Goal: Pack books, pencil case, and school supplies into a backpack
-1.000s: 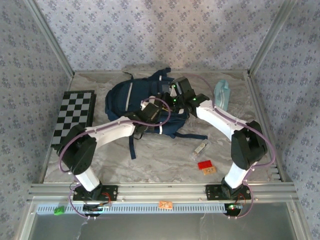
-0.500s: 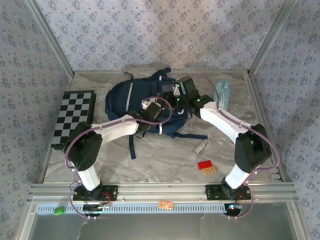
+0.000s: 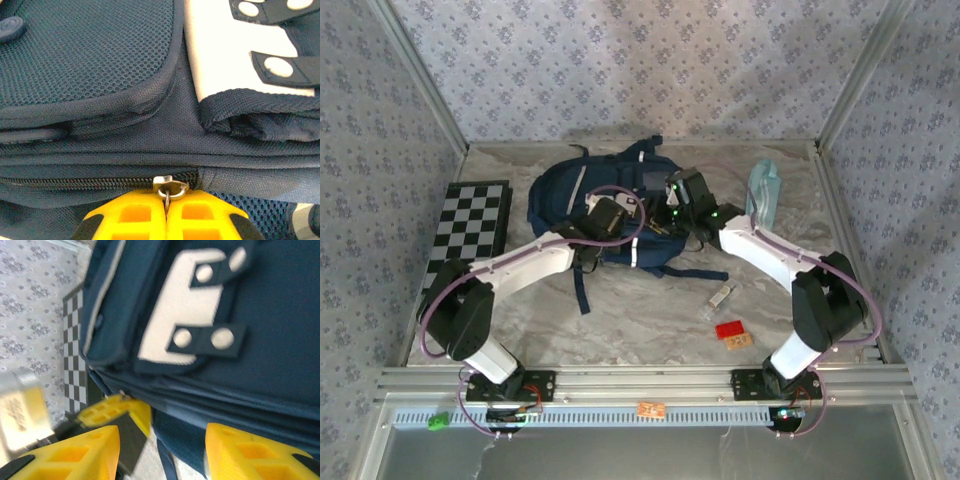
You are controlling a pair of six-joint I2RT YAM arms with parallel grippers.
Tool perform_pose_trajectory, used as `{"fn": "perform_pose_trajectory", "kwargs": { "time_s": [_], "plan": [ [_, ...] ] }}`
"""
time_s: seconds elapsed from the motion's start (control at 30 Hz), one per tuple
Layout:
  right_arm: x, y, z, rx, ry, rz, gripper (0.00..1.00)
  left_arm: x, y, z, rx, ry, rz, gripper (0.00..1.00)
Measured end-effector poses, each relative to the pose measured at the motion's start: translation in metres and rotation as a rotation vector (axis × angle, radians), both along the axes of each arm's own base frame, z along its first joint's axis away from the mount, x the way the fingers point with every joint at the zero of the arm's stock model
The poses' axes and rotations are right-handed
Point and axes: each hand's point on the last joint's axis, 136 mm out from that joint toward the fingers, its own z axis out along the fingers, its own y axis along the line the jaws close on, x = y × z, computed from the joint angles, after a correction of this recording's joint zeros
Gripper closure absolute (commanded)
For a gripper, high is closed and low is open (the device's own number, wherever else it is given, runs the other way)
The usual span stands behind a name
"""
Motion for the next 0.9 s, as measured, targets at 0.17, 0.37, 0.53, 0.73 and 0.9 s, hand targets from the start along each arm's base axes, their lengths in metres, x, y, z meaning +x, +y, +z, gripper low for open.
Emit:
{"fn": "perform_pose_trajectory", "kwargs": {
  "time_s": [0.17, 0.37, 0.53, 0.73, 0.9],
  "plan": [
    [-0.027, 0.007, -0.043, 0.019, 0.079, -0.044, 0.6, 0.001, 0.006, -0.002, -0.011, 0.018, 0.007, 1.0],
    [-0.016, -0.001, -0.078, 0.024, 0.136, -0.125, 0.77, -0.002, 0.004, -0.003, -0.008, 0.031, -0.021, 1.0],
    [0.003, -0.013, -0.081, 0.023, 0.112, -0.16, 0.91, -0.003, 0.008, -0.002, -0.01, 0.05, -0.06, 1.0],
    [0.028, -0.035, -0.075, -0.007, 0.057, -0.22, 1.0, 0.006, 0.028, -0.005, 0.001, 0.074, -0.067, 1.0],
    [0.046, -0.051, -0.073, -0.046, 0.03, -0.261, 1.0, 0.009, 0.035, -0.008, 0.002, 0.093, -0.074, 1.0]
  ]
}}
